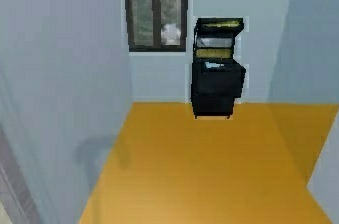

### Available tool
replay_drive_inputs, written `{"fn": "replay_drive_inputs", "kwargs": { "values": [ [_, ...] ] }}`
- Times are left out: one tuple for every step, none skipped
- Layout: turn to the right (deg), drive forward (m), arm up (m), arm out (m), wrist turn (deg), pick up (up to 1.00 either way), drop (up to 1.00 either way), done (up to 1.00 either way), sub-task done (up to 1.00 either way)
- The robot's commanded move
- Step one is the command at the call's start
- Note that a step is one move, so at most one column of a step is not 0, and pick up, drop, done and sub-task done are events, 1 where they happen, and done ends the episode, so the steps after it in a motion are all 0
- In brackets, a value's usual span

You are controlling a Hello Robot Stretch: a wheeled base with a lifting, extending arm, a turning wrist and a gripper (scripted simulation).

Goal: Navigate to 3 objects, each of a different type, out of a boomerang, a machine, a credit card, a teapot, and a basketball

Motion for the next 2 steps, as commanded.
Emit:
{"fn": "replay_drive_inputs", "kwargs": {
  "values": [
    [0.0,1.0,0.0,0.0,0.0,0.0,0.0,0.0,0.0],
    [-6.0,0.0,0.0,0.0,0.0,0.0,0.0,0.0,0.0]
  ]
}}
